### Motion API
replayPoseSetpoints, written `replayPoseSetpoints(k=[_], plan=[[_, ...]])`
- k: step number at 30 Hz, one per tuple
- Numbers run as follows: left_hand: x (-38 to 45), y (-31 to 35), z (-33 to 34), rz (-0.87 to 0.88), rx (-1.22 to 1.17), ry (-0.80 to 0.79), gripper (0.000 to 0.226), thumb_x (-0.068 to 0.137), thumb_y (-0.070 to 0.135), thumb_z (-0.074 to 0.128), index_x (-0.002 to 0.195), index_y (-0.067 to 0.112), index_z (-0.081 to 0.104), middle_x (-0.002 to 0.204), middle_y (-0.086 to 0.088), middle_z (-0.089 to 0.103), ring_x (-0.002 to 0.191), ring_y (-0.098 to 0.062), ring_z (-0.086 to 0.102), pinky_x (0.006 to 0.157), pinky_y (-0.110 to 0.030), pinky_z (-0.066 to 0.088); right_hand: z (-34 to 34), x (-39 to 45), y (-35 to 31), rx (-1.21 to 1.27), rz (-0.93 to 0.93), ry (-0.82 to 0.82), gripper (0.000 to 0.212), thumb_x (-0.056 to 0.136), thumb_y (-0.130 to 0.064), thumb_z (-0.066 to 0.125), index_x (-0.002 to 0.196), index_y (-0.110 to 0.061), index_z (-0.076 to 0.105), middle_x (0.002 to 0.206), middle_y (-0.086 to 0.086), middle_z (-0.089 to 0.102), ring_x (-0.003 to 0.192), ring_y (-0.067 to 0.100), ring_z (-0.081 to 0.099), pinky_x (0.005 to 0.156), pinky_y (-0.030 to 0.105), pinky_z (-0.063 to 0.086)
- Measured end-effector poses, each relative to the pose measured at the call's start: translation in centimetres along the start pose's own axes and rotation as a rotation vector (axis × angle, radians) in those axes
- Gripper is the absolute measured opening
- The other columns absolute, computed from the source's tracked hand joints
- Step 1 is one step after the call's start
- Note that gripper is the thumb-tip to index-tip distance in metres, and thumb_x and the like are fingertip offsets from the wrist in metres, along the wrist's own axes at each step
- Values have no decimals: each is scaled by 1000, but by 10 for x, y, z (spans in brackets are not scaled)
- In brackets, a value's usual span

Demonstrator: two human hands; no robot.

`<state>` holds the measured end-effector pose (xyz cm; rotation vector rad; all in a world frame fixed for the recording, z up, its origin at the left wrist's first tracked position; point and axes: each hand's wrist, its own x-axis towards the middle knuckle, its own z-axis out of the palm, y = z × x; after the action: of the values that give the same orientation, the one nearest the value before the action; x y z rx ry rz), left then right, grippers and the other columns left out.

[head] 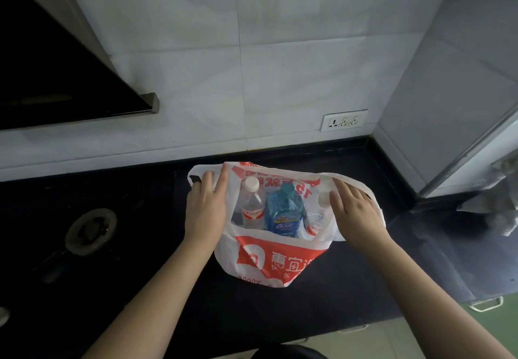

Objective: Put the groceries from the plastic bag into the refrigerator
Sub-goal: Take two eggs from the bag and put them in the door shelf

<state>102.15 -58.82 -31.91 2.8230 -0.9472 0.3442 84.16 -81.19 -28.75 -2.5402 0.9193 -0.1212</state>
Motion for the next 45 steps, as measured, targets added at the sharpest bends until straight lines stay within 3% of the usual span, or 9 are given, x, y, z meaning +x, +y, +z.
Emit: replayPoseSetpoints(k=[5, 9, 13, 22, 24, 29, 33, 40, 45], plan=[[6, -1, 12, 15, 61, -45, 83, 80, 4, 69, 151, 15, 29, 124, -20, 52, 97, -32, 56, 79, -40, 52, 13, 13, 20, -14, -10, 13, 58, 100, -44, 10, 143, -22, 41, 147, 1, 46, 136, 19, 39, 112, 34, 27], [8, 0, 29, 14, 123, -128, 79, 86, 19, 68, 152, 18, 26, 125, -21, 53, 107, -33, 56, 86, -40, 52, 29, 17, 38, -56, -16, -41, 47, 102, -30, 20, 144, -18, 39, 147, 4, 46, 136, 21, 39, 109, 33, 30], [6, -1, 45, 10, 133, -172, 72, 89, 19, 63, 152, 19, 27, 124, -19, 54, 107, -32, 56, 85, -39, 52, 37, 10, 41, 29, 18, -54, 70, 92, -47, 8, 142, -13, 42, 146, 8, 47, 135, 24, 39, 109, 33, 27], [7, 0, 82, 38, 163, -314, 55, 90, 19, 59, 141, 12, 40, 123, -16, 56, 112, -32, 56, 85, -37, 52, 68, 18, 49, 507, 361, -175, 50, 103, -43, 21, 132, -20, 54, 129, 3, 55, 128, 26, 45, 96, 31, 26], [6, -2, 89, 29, 186, -337, 48, 92, 19, 56, 138, 13, 43, 124, -15, 56, 112, -30, 56, 85, -36, 52, 77, 25, 57, 543, 434, -228, 49, 103, -44, 23, 132, -20, 54, 128, 4, 56, 127, 26, 46, 101, 34, 28], [-9, 0, 109, 48, 232, -421, 47, 95, 17, 49, 140, 10, 35, 134, -14, 49, 122, -29, 49, 93, -34, 47, 100, 28, 79, 329, 248, -393, 34, 103, -29, 32, 123, -24, 59, 119, 0, 61, 119, 21, 53, 96, 29, 37], [-24, 2, 118, 118, 296, -411, 42, 94, 18, 47, 134, 10, 42, 130, -11, 53, 118, -27, 51, 97, -36, 42, 122, 27, 96, 10, 185, -314, 35, 98, -31, 37, 124, -26, 60, 122, -1, 64, 108, 20, 57, 82, 28, 41], [-48, -13, 118, 181, 146, -170, 54, 85, 17, 62, 135, 2, 47, 129, -20, 57, 122, -36, 51, 106, -52, 37, 122, 5, 81, 144, 215, -21, 27, 94, -11, 47, 113, -14, 65, 116, 4, 65, 100, 22, 59, 77, 28, 44], [-76, -20, 112, 458, -51, -82, 43, 96, 31, 41, 133, 16, 57, 138, -11, 54, 131, -29, 46, 110, -49, 35, 124, -57, 87, -8, -154, 267, 30, 81, -9, 68, 111, -5, 68, 108, 13, 64, 101, 33, 62, 87, 45, 52]])
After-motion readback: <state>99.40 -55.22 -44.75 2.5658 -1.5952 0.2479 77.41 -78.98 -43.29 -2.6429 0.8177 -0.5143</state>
